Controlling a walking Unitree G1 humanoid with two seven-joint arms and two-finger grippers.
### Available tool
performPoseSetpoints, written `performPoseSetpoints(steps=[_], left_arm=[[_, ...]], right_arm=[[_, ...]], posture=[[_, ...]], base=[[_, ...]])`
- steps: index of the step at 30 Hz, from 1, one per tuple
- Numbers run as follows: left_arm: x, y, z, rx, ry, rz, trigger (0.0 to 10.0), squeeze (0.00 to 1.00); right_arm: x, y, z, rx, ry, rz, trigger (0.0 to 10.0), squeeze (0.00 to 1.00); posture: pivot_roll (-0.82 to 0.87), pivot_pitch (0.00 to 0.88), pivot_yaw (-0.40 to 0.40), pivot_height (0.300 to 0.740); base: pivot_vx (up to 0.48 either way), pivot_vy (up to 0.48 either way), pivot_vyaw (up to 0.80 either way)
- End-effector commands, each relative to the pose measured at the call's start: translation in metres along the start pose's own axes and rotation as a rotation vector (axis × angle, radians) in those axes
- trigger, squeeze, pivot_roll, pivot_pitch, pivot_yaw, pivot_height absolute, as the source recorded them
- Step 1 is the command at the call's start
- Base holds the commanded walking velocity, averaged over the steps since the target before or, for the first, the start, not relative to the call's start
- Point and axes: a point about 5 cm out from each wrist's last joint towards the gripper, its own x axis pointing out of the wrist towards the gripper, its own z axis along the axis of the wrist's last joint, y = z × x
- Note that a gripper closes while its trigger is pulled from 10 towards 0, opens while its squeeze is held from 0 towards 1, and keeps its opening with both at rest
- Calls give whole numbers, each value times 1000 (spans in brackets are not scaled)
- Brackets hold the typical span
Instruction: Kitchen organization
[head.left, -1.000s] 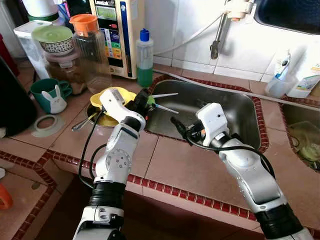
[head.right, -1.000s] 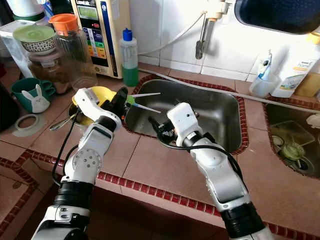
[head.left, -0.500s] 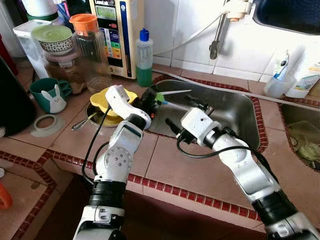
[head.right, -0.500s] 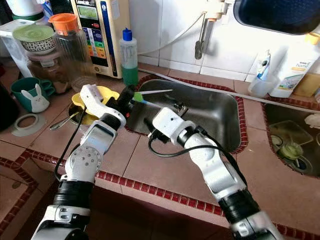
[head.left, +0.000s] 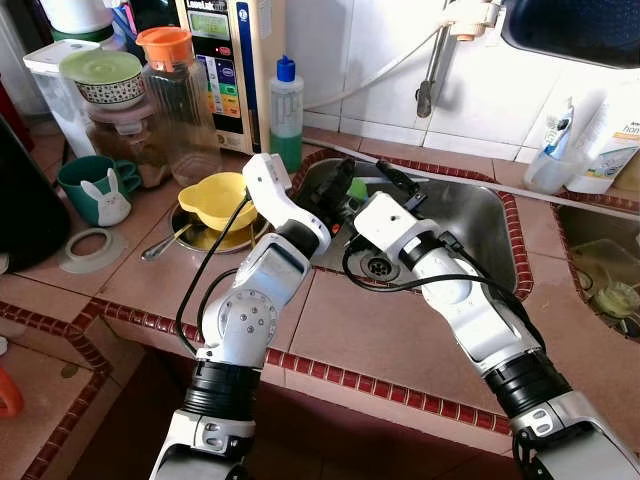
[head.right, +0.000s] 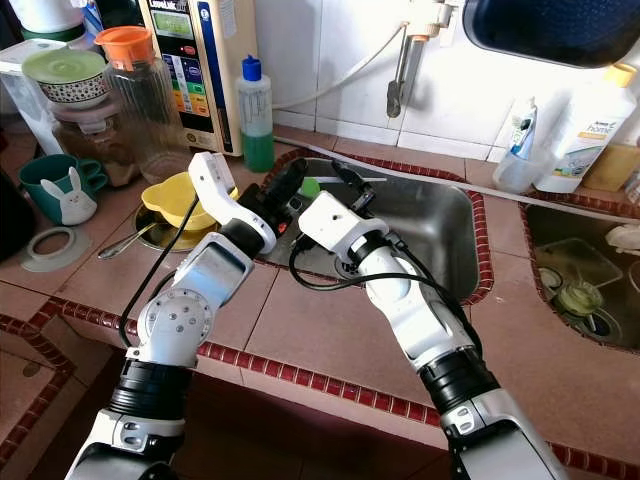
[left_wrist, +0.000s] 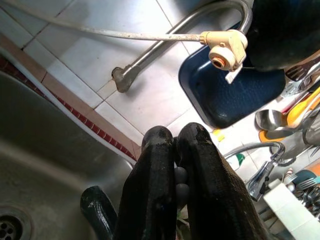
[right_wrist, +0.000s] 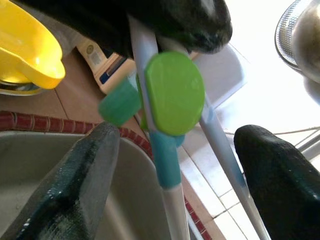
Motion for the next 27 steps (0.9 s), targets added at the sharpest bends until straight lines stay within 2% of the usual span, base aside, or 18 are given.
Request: performPoseSetpoints(steps=[1, 7, 8, 11, 12, 16, 17, 18, 19, 21, 22, 23, 27], left_arm=[[14, -44, -19, -128, 4, -114, 1020, 0], [10, -41, -24, -125, 29, -99, 902, 0], [10, -41, -24, -123, 31, -99, 588, 0], [9, -41, -24, -122, 33, -96, 549, 0], [9, -41, -25, -122, 36, -98, 157, 0], [9, -42, -26, -120, 42, -100, 784, 0], [9, -43, -27, -117, 47, -98, 2078, 0], [9, -43, -27, -116, 51, -96, 2706, 0], [9, -43, -28, -113, 55, -94, 3804, 0], [7, -42, -32, -101, 75, -82, 7961, 0], [7, -42, -32, -98, 78, -80, 7961, 0], [7, -42, -34, -94, 85, -73, 10000, 0], [6, -39, -37, -84, 98, -47, 10000, 0]], right_arm=[[1, -6, -3, -8, 10, -21, 0, 0], [1, -6, -7, -20, 14, -34, 0, 0], [1, -5, -7, -21, 14, -33, 0, 0], [1, -4, -7, -24, 13, -29, 0, 0], [1, -3, -7, -22, 14, -28, 0, 0], [1, -2, -8, -23, 14, -27, 0, 0], [0, -1, -9, -34, 15, -26, 0, 0], [0, -1, -10, -40, 16, -25, 0, 0], [-1, -1, -10, -41, 17, -26, 0, 0], [-2, -1, -11, -51, 19, -26, 0, 0], [-2, -1, -11, -52, 20, -26, 0, 0], [-2, 0, -12, -59, 21, -27, 0, 0], [-2, 1, -12, -68, 21, -28, 0, 0]], posture=[[123, 0, -37, 740], [124, 0, -35, 740], [125, 0, -35, 740], [125, 0, -35, 740], [125, 0, -35, 740], [122, 0, -34, 740], [123, 0, -35, 740], [123, 0, -35, 740], [123, 0, -35, 740], [123, 0, -34, 740], [123, 0, -34, 740], [123, 0, -34, 740], [121, 0, -33, 740]], base=[[0, 0, 0], [0, 0, 0], [0, 0, 0], [0, 0, 0], [0, 0, 0], [0, 0, 0], [0, 0, 0], [0, 0, 0], [0, 0, 0], [0, 0, 0], [0, 0, 0], [0, 0, 0], [0, 0, 0]])
